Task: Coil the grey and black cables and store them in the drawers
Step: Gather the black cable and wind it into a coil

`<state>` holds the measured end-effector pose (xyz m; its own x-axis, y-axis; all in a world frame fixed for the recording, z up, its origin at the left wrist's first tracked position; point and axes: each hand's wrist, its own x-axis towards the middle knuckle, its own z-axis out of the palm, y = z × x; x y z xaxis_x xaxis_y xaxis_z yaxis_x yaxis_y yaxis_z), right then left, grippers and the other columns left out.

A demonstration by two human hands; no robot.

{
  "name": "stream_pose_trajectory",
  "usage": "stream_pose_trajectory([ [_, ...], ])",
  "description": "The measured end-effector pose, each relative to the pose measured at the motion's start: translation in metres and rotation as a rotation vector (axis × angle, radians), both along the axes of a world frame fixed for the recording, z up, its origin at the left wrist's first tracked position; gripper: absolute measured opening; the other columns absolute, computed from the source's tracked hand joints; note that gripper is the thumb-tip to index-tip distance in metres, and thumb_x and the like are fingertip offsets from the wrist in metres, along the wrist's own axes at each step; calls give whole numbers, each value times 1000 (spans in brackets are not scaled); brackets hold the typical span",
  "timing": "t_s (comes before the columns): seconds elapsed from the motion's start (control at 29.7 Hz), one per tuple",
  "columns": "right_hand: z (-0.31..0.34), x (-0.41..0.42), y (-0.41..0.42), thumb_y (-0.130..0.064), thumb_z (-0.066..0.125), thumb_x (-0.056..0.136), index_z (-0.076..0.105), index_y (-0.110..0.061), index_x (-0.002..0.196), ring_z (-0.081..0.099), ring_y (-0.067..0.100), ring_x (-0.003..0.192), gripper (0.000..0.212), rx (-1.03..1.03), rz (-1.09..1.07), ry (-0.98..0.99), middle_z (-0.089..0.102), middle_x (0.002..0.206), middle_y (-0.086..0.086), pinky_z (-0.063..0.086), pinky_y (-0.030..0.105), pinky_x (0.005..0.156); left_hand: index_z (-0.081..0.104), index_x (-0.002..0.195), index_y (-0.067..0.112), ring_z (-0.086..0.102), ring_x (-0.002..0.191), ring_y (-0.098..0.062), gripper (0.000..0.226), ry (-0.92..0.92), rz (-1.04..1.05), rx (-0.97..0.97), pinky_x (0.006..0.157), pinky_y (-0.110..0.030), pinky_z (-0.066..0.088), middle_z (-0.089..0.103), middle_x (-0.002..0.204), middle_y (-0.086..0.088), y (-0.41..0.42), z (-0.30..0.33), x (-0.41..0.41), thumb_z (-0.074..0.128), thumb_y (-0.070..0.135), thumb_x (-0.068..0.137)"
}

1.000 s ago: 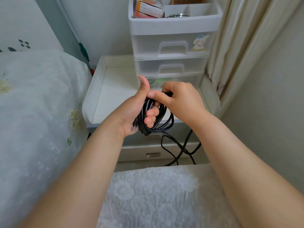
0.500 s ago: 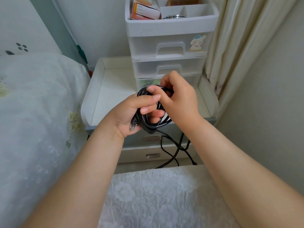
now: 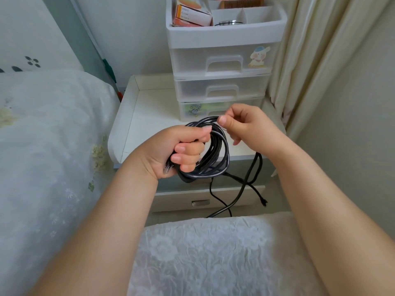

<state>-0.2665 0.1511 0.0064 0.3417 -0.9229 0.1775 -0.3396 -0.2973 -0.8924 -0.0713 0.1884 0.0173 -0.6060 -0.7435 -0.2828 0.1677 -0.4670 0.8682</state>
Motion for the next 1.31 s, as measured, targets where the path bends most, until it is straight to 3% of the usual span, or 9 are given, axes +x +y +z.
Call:
stream_pose_trajectory([
  [0.2,-10,-2,-4,-76,35,80,49,1,53,52,15,47,83,115,-41,155,54,51,18,44,28,72,53,80,12,42,30,-1,41,421,-194,8,38,-20,30,40,40,10,-3,2,8,55,52,84],
  [0.27,-17,-1,-2,-70,37,85,50,-8,49,52,23,56,72,199,-4,244,60,58,21,47,34,87,50,82,9,37,30,-5,45,586,-135,26,40,-21,32,34,42,8,-9,5,18,49,54,87],
  [0.4,-23,2,2,-26,59,92,47,-13,78,41,12,42,23,376,-14,-89,42,49,1,58,42,76,45,75,13,39,29,-6,43,813,333,72,37,-16,36,39,35,6,-16,7,33,42,50,96],
  [0.51,-22,24,13,-25,52,96,47,-12,85,53,16,41,17,213,-181,138,55,57,0,51,31,56,46,54,14,36,29,-5,53,943,794,140,37,-16,35,34,36,7,-15,5,25,45,42,98],
  [0.61,-26,65,45,-29,43,98,47,-12,88,57,17,39,20,258,-40,274,57,55,0,50,31,55,44,61,19,30,34,-6,46,685,1043,-3,39,-19,33,31,41,9,-13,11,9,45,50,96],
  [0.81,-17,71,45,-23,47,96,55,-10,93,39,10,39,16,454,-90,18,49,62,0,36,20,40,40,68,18,28,38,-13,43,263,1141,-308,44,-24,35,29,45,5,-4,15,-1,41,49,98],
  [0.94,-14,67,51,-19,54,94,55,-11,88,53,13,47,11,635,55,-76,52,56,0,52,24,51,44,55,24,33,36,-16,48,51,1225,-580,44,-27,36,33,42,4,-2,17,-3,39,42,99],
  [1.11,-10,61,51,-14,55,93,62,-13,92,50,11,55,8,590,132,-41,65,71,-1,47,18,54,42,78,26,54,51,-20,43,-423,1207,-938,52,-34,48,52,56,2,-12,0,5,46,68,85],
  [1.31,-7,55,51,-25,42,100,60,-14,110,40,10,44,23,452,129,41,62,59,-2,41,25,58,47,86,3,41,54,-20,76,-972,979,-1156,44,-25,26,35,57,8,-13,-7,2,32,77,71],
])
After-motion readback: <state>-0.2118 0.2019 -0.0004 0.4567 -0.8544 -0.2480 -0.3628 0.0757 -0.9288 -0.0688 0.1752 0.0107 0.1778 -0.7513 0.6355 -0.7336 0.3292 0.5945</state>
